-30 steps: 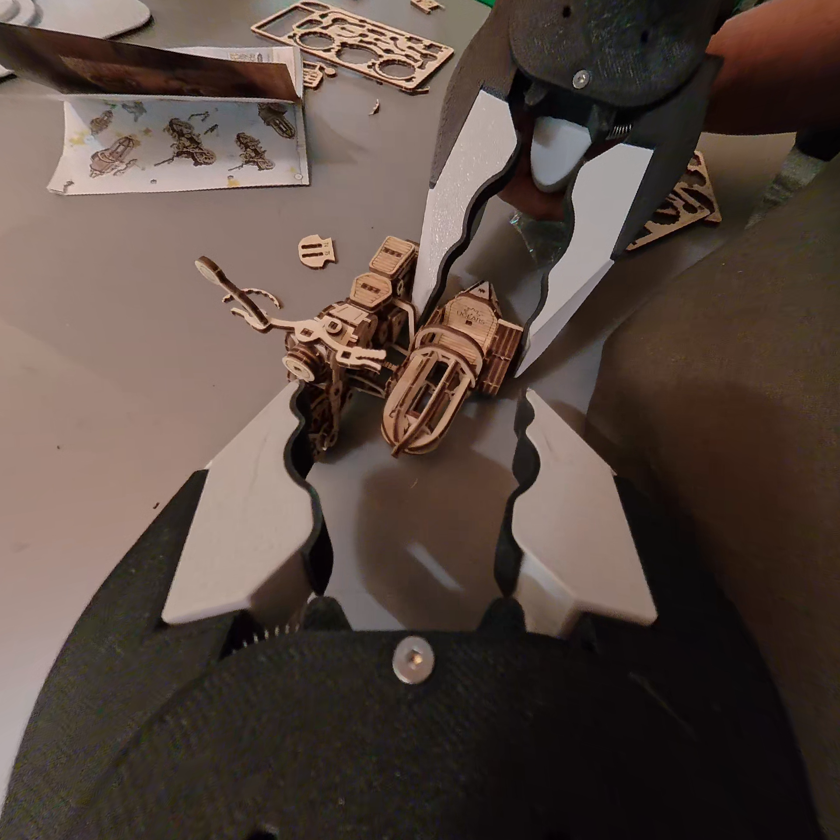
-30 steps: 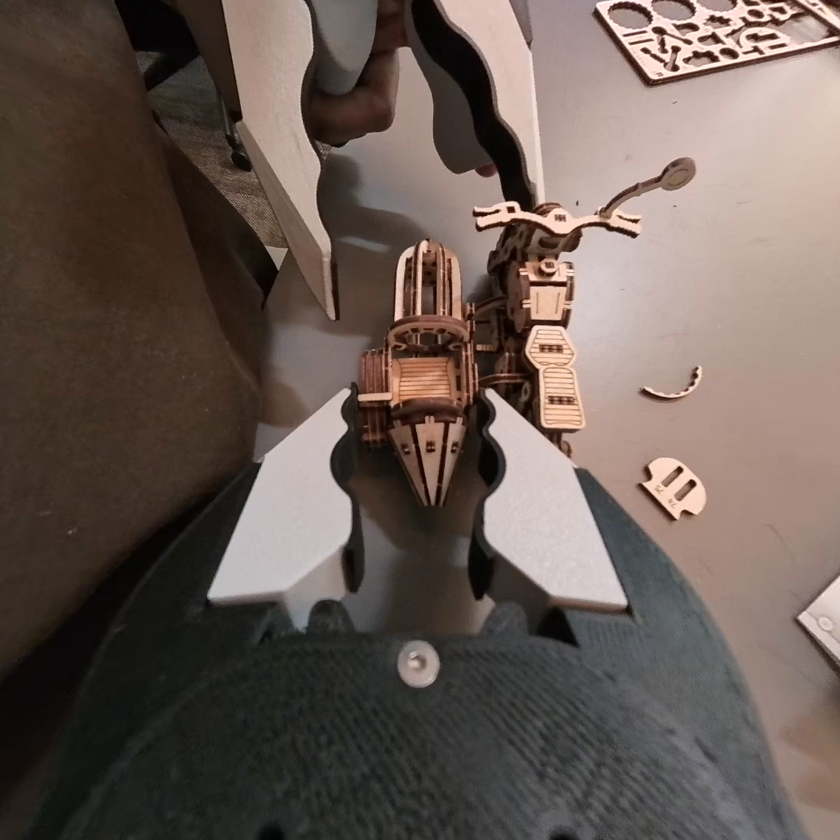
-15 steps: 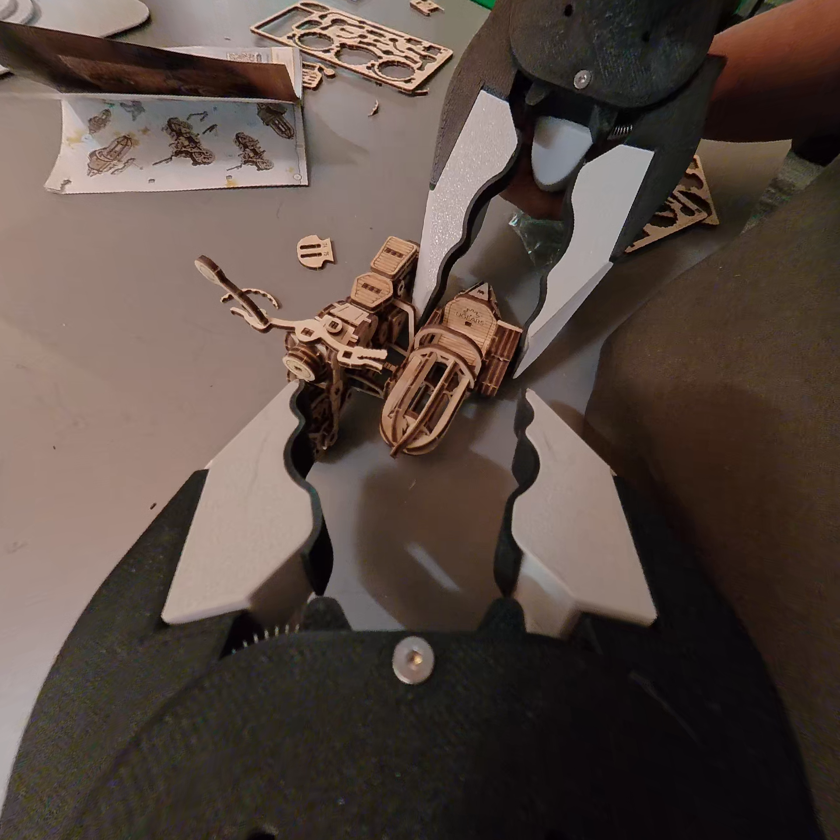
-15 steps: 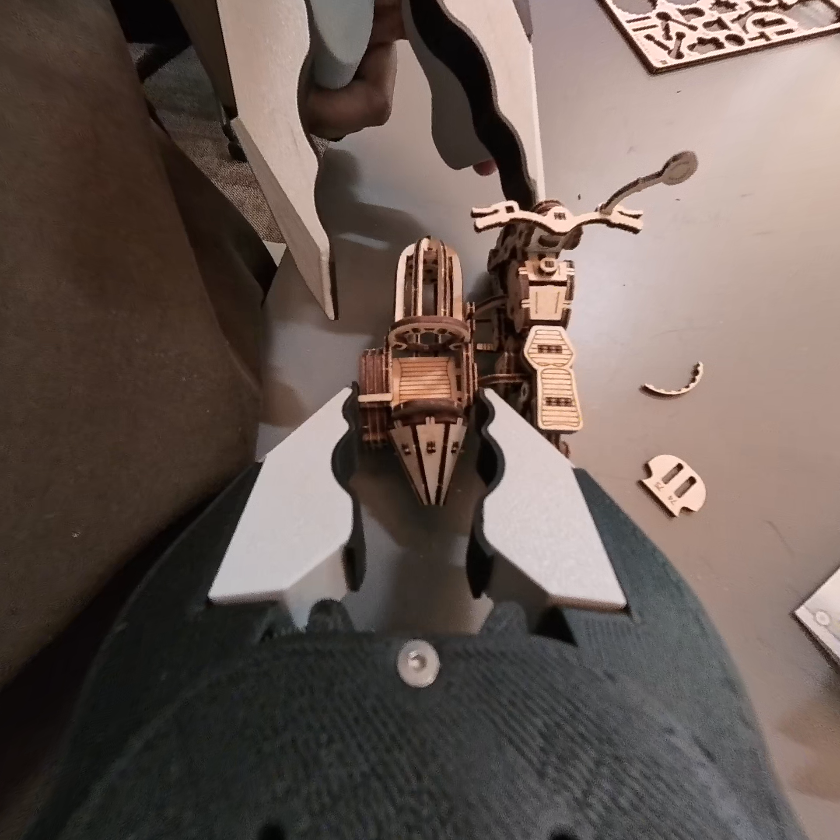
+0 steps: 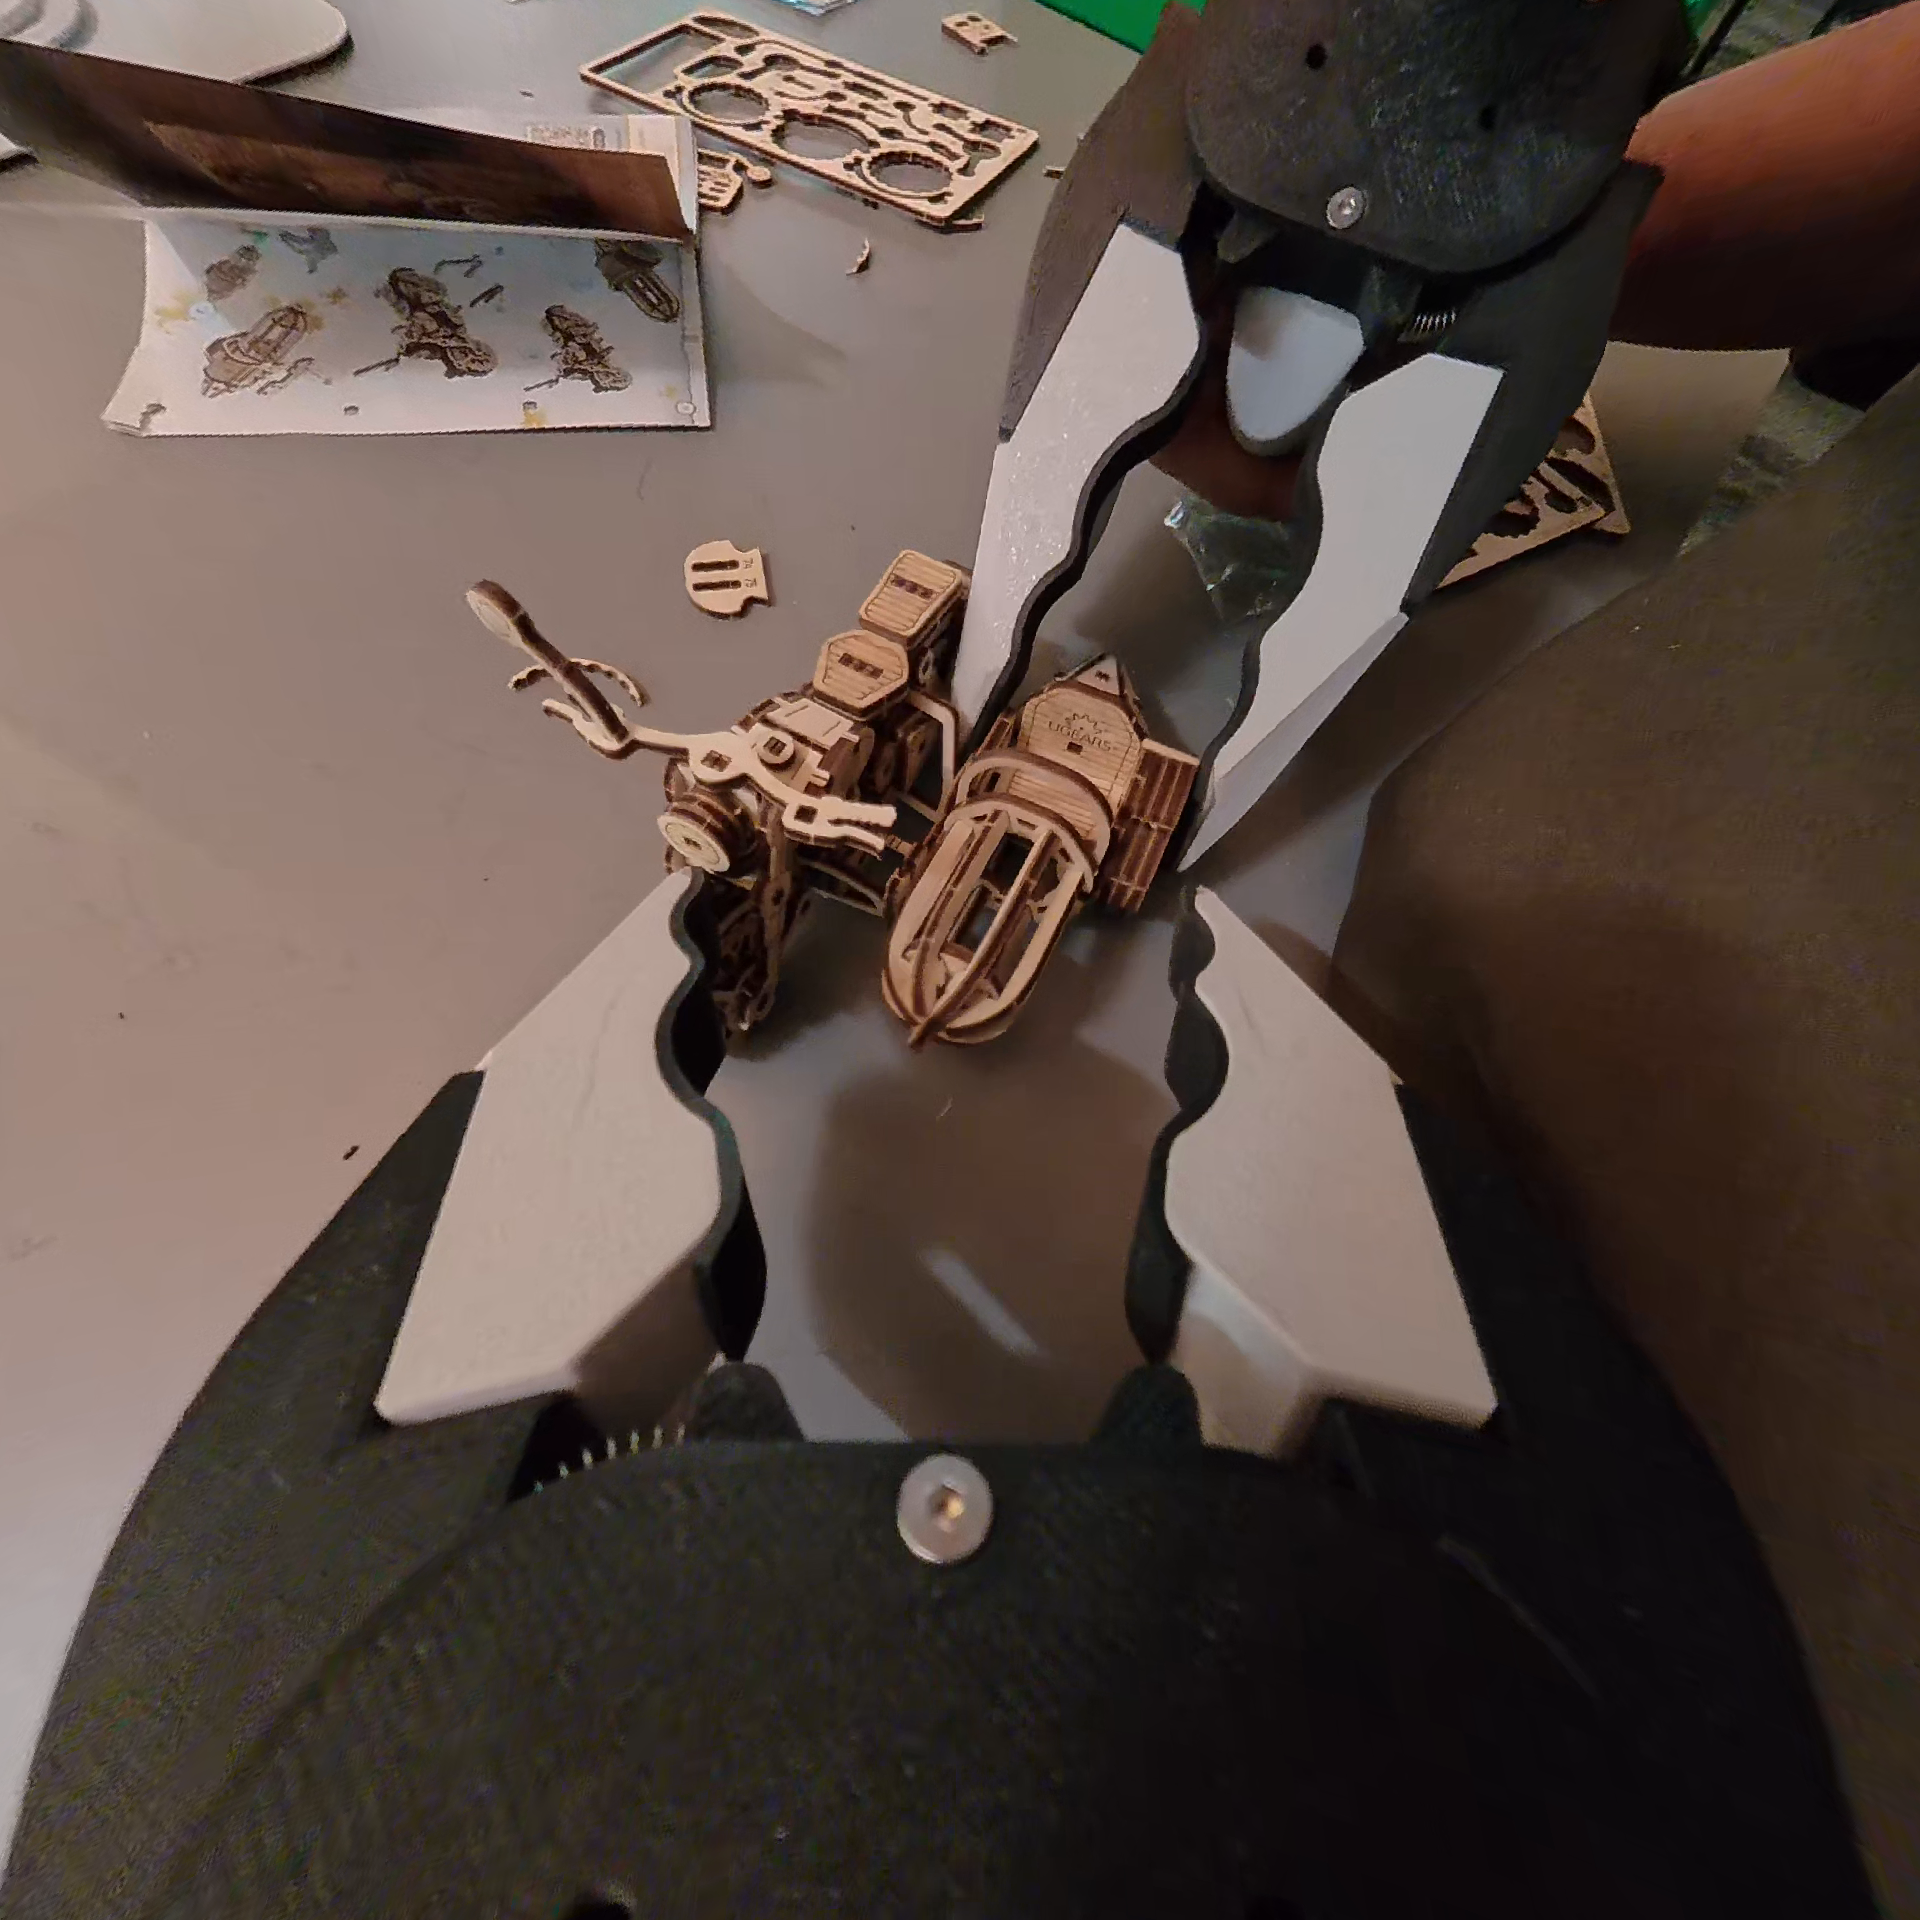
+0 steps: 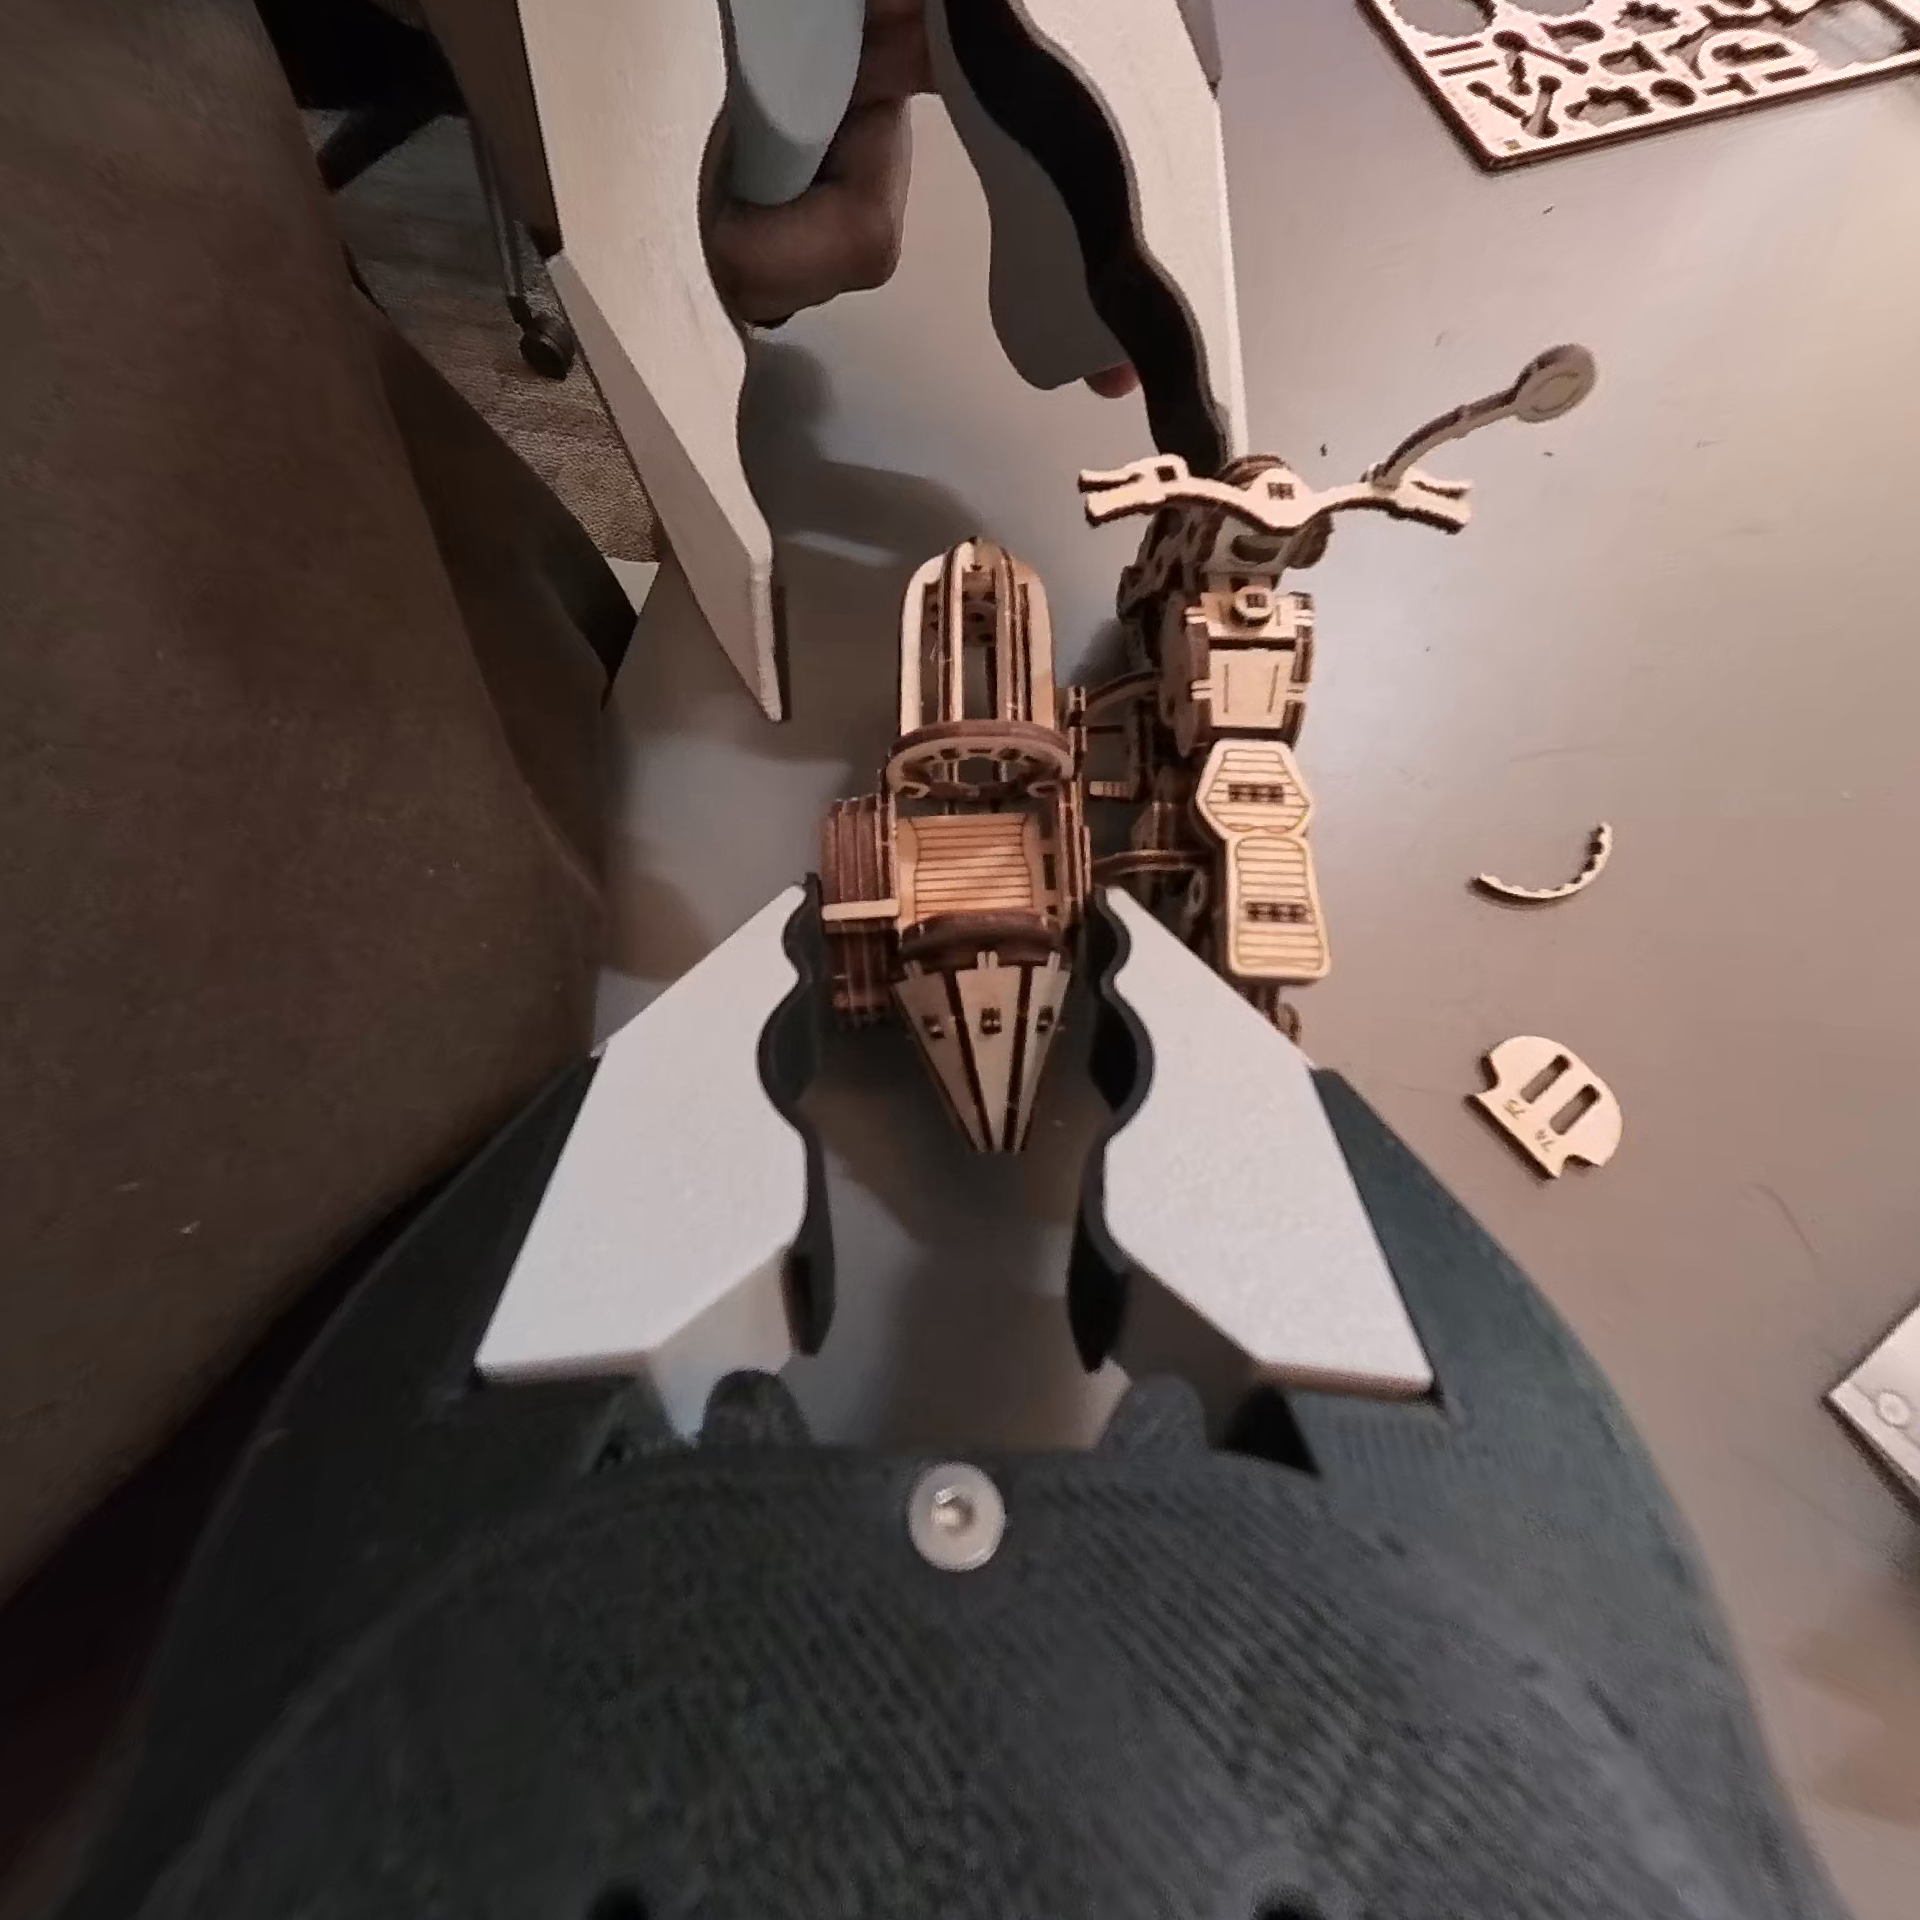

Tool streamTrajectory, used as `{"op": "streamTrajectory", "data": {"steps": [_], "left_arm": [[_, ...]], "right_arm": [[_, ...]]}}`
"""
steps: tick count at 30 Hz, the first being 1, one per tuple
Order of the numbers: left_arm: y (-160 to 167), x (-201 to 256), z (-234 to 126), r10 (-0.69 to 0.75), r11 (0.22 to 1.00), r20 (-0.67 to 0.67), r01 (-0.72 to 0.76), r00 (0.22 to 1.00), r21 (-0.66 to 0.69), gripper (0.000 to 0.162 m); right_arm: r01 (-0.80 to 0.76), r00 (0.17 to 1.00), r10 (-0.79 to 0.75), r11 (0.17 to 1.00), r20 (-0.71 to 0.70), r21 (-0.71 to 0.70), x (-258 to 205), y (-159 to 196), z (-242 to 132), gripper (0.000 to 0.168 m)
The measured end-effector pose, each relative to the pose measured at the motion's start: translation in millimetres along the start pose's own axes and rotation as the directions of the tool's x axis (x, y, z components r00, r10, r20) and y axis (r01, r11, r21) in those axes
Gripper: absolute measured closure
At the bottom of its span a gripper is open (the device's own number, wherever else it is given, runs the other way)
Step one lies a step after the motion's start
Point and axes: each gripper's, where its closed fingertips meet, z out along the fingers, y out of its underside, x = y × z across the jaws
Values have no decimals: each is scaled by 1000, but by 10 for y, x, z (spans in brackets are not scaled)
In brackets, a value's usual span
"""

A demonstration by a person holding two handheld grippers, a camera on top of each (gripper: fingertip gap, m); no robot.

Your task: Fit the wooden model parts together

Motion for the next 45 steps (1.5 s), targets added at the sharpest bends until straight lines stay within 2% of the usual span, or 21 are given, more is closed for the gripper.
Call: {"op": "streamTrajectory", "data": {"steps": [5,14,20,23,32,45], "left_arm": [[0,-28,-22,-4,1000,5,4,1000,2,74],[-36,-226,-130,0,1000,8,0,1000,16,61],[45,-220,-18,77,994,-101,-83,992,-64,46],[77,-204,39,83,992,-136,-94,987,-79,46],[160,-99,86,90,989,-172,-109,981,-103,62],[164,-151,74,102,988,-146,-117,984,-101,83]], "right_arm": [[-25,999,25,1000,-25,10,22,-20,-55,113],[-98,993,100,995,-66,34,-2,5,-122,102],[-109,991,110,994,-77,19,-3,-11,-49,99],[-117,989,119,993,-86,23,22,-35,-20,100],[-156,981,158,987,-115,24,72,-45,25,108],[-176,979,180,983,-96,41,45,-58,48,116]]}}
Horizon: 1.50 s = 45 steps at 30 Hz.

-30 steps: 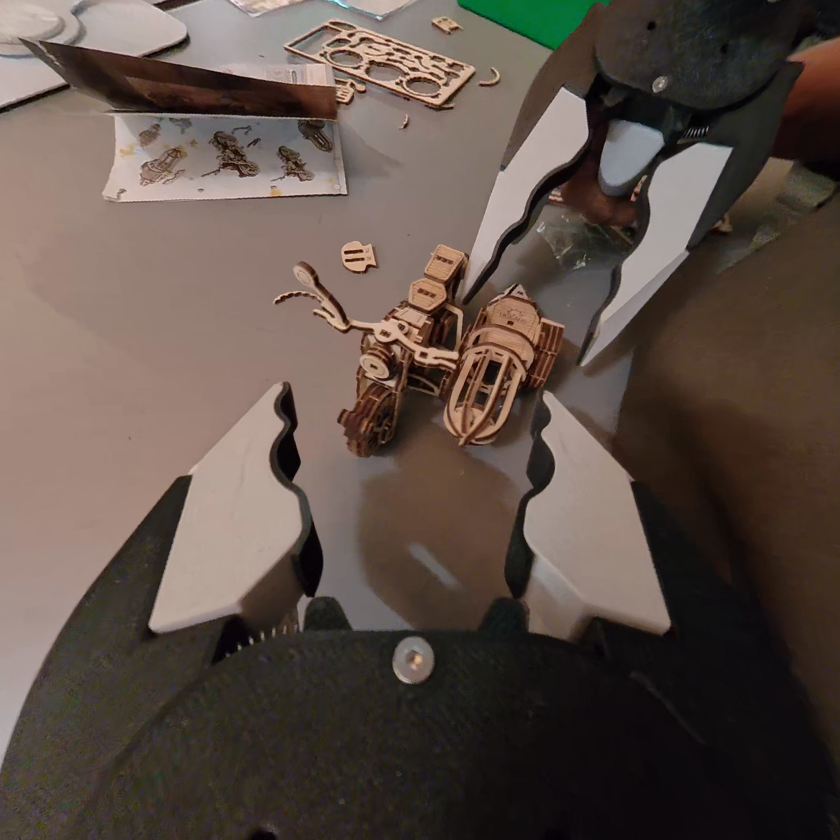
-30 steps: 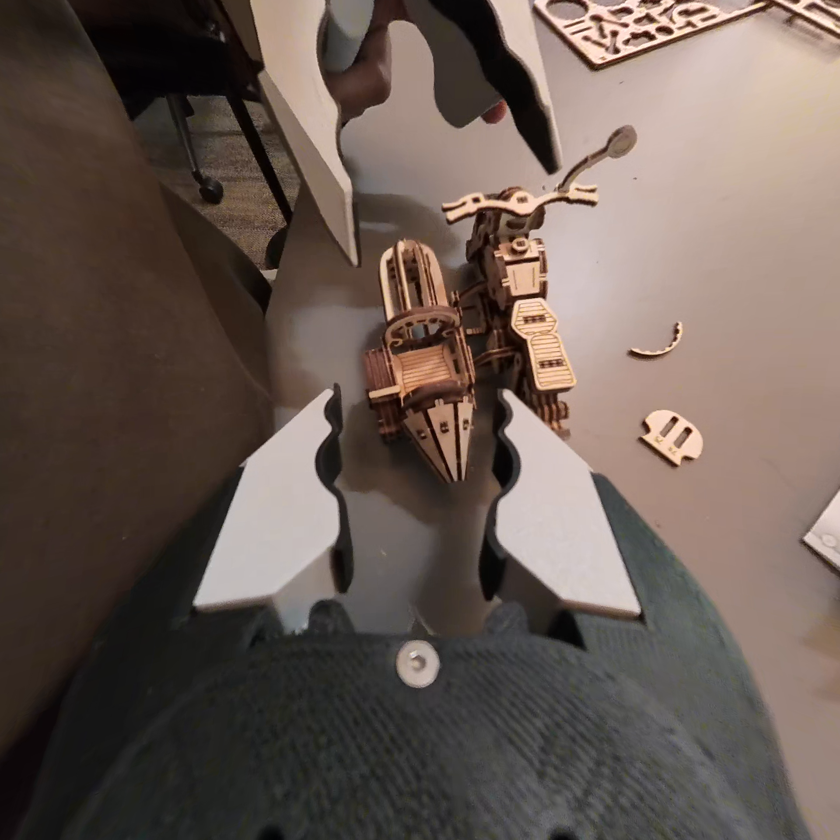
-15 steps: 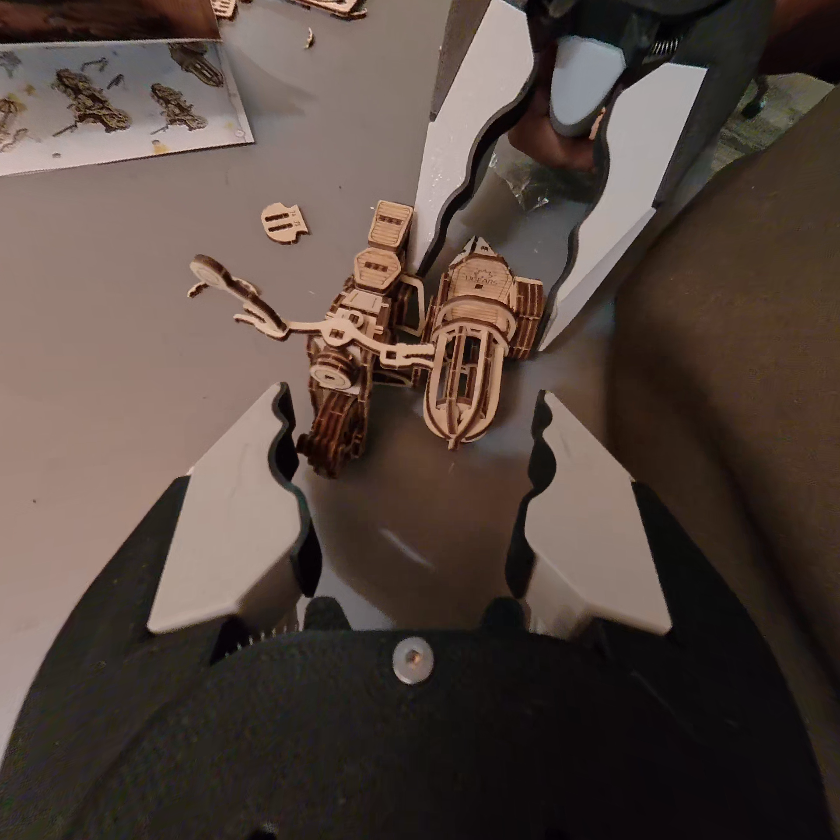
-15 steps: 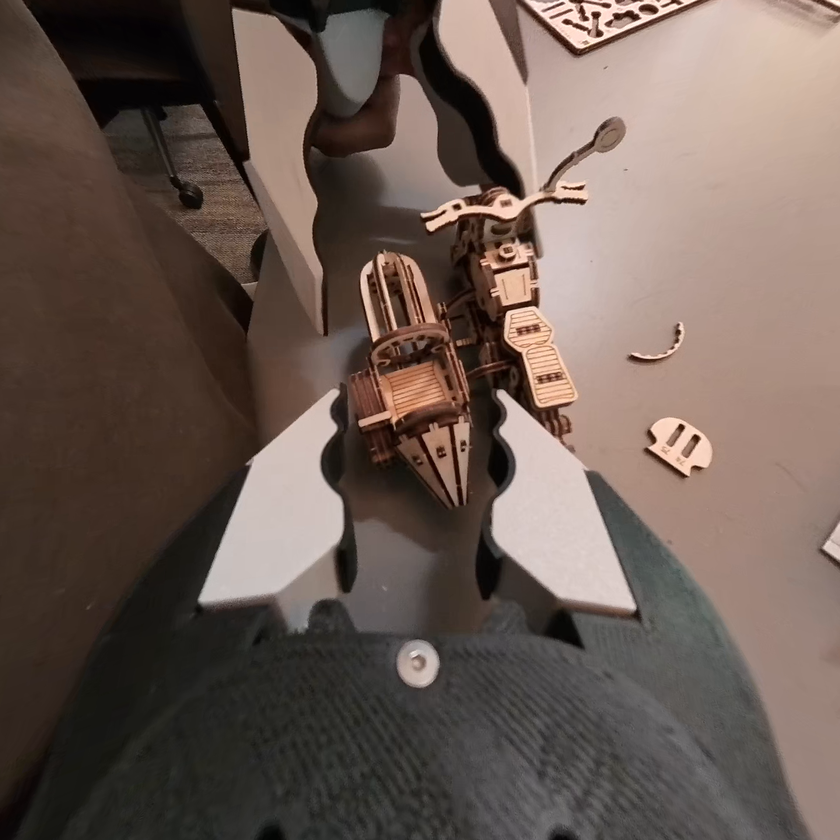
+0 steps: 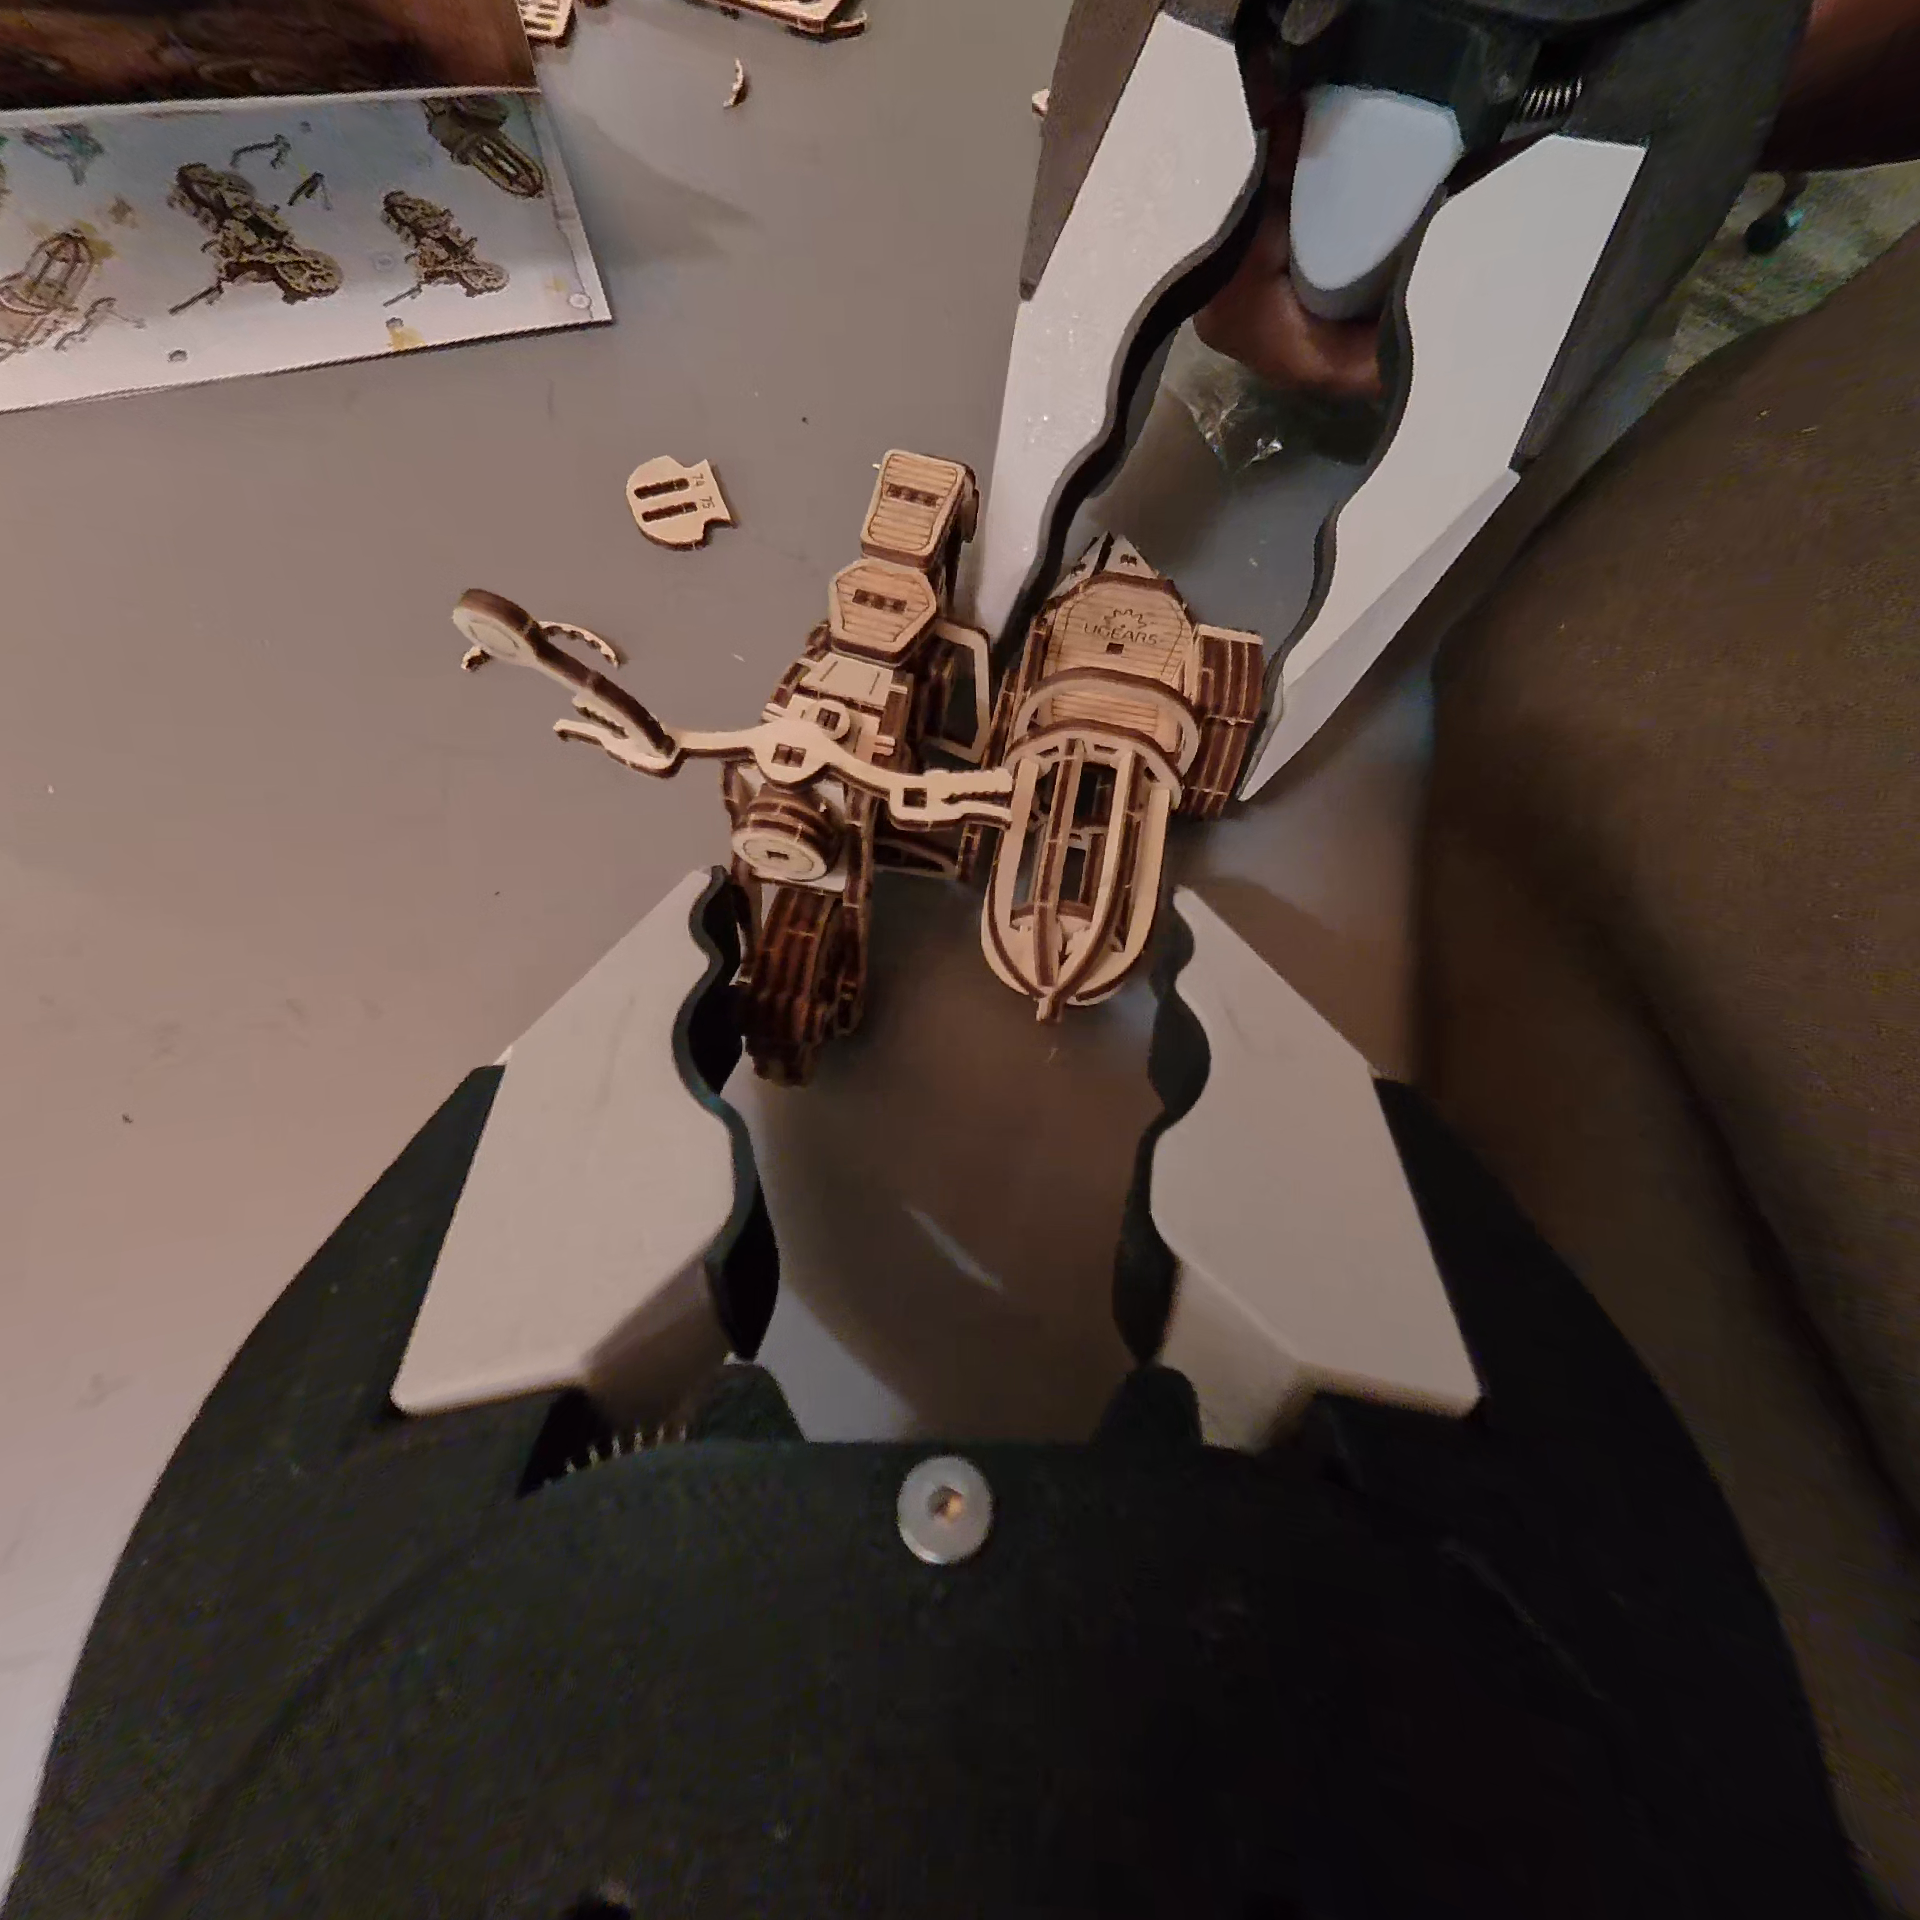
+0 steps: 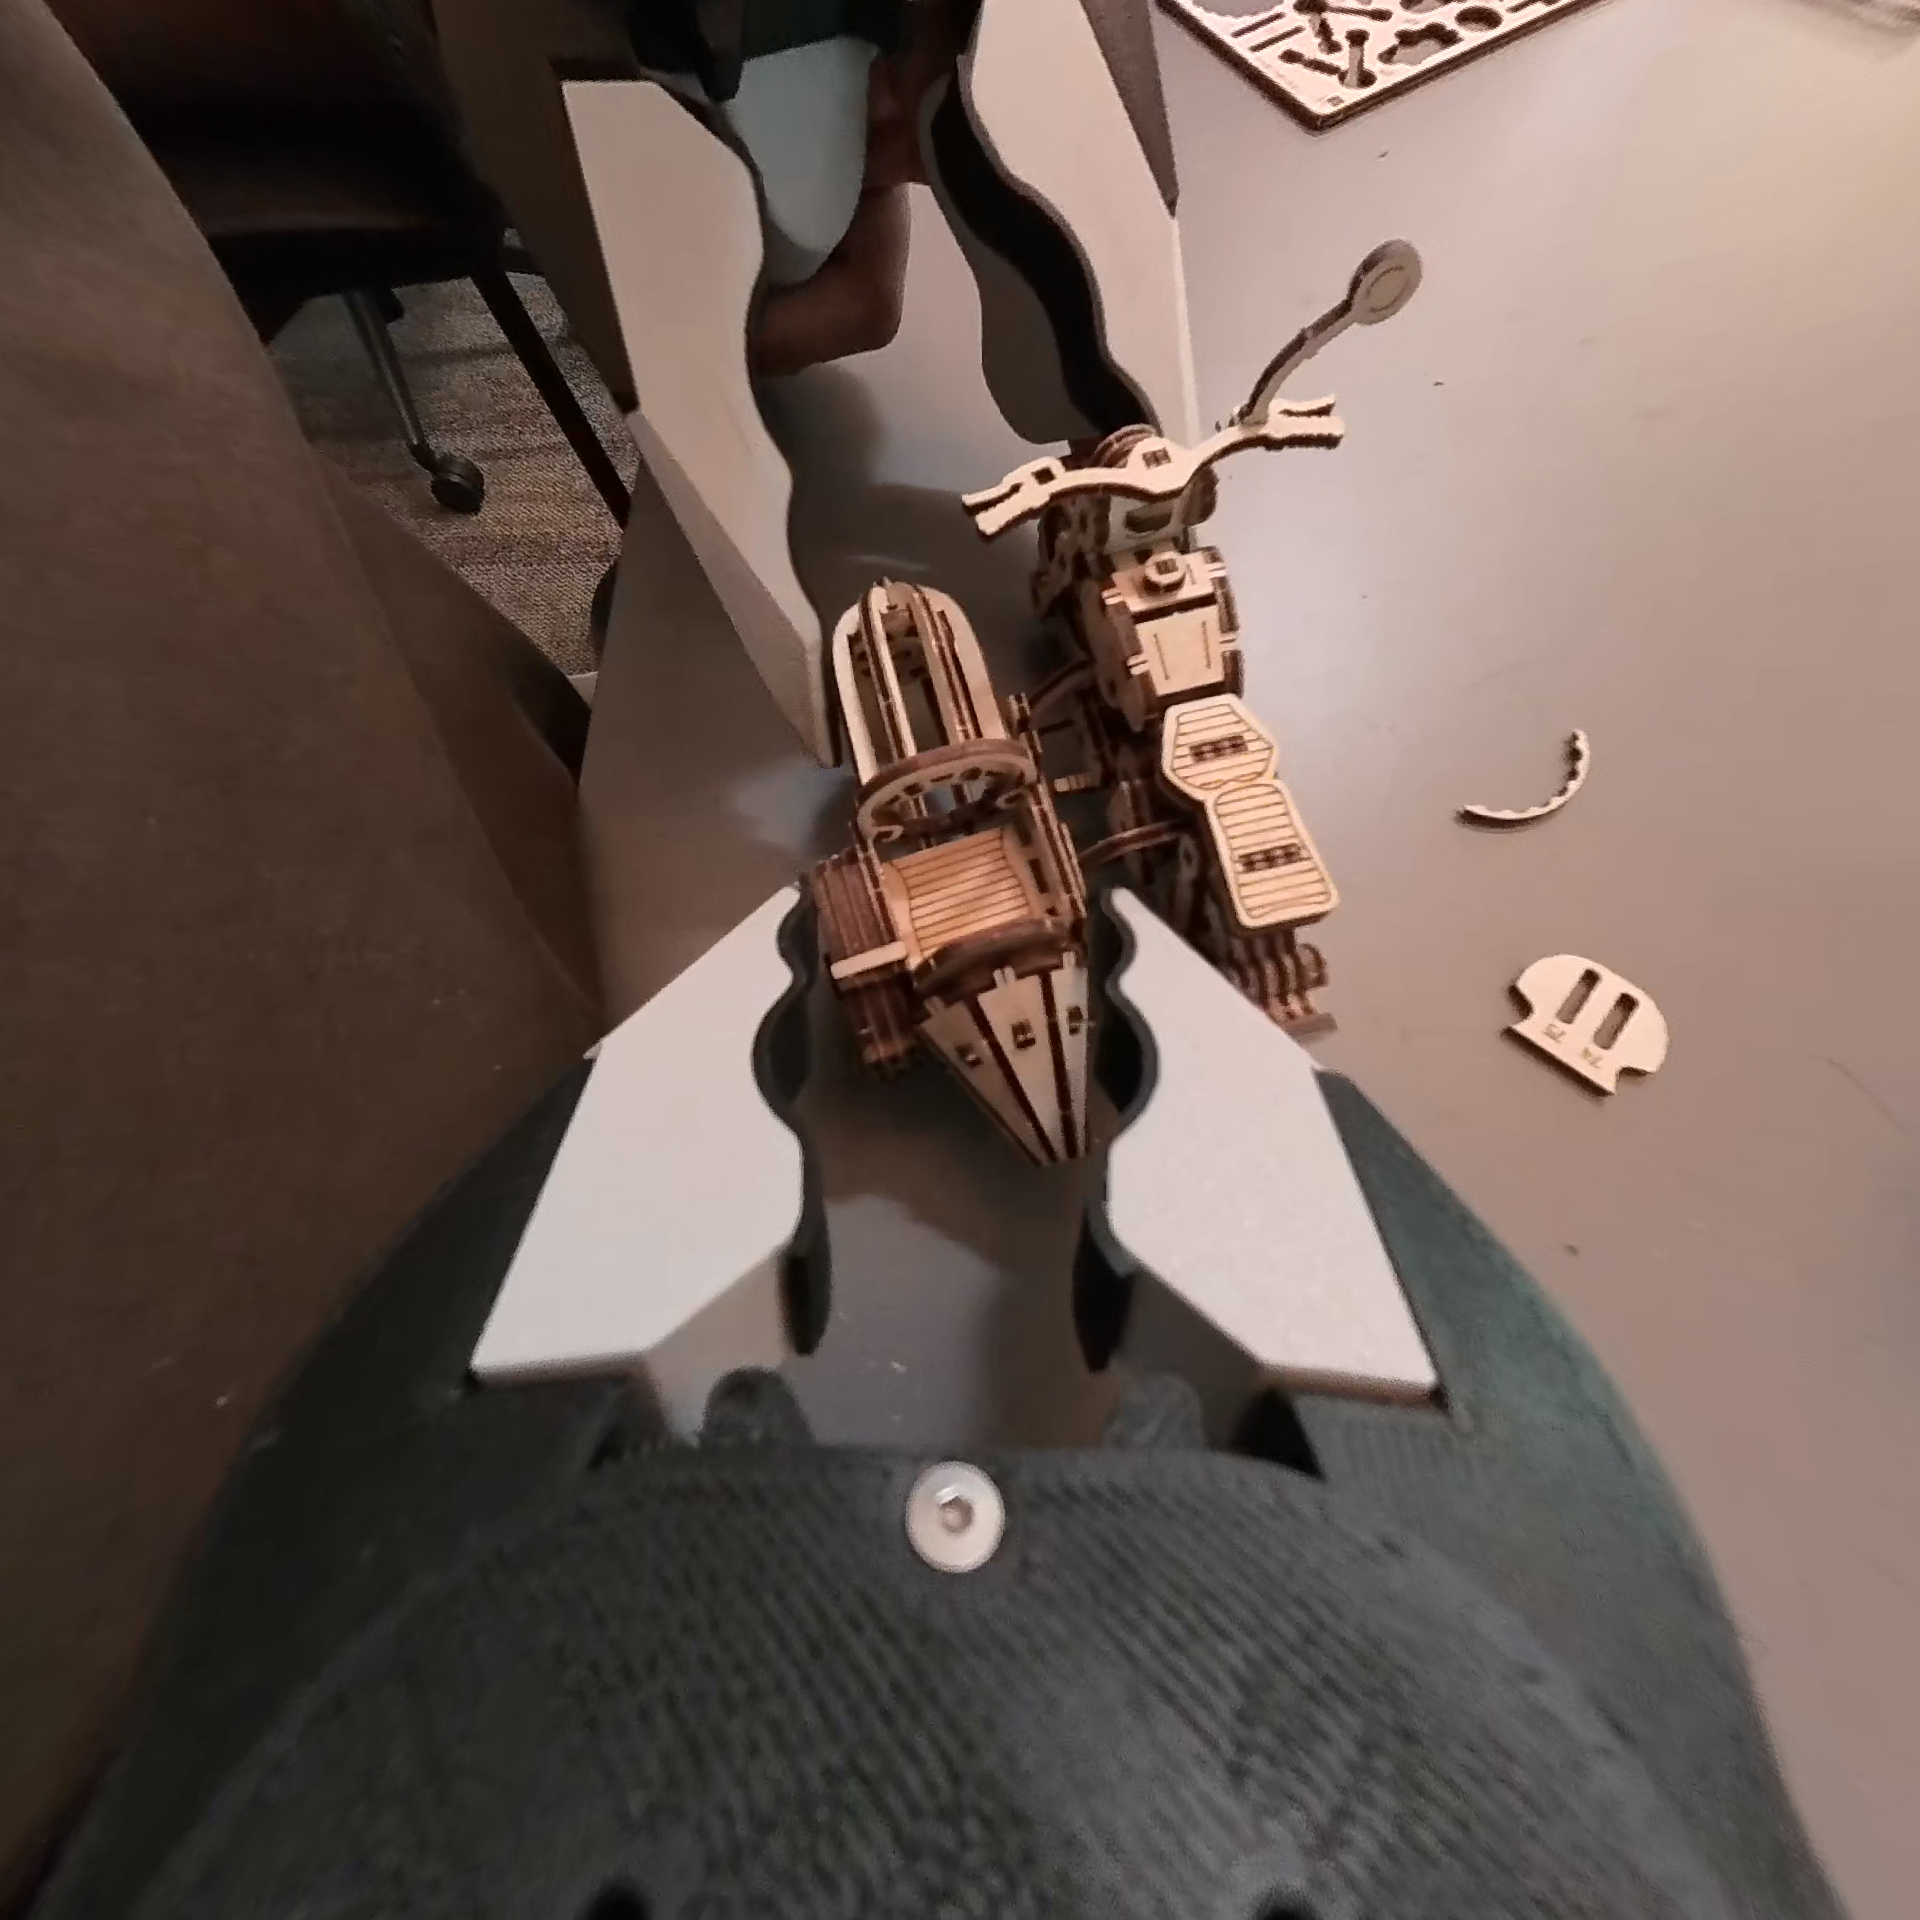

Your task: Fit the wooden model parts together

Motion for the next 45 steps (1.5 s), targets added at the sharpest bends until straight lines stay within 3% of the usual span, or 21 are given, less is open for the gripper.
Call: {"op": "streamTrajectory", "data": {"steps": [32,41,45], "left_arm": [[-1,-7,6,0,1000,13,0,1000,-9,86],[24,17,24,3,1000,13,-2,1000,-25,66],[44,-69,-105,-44,999,79,45,996,-12,55]], "right_arm": [[20,1000,-20,1000,15,-1,2,7,-1,118],[13,1000,-13,1000,9,4,2,7,-5,117],[11,1000,-11,1000,8,7,3,11,-13,117]]}}
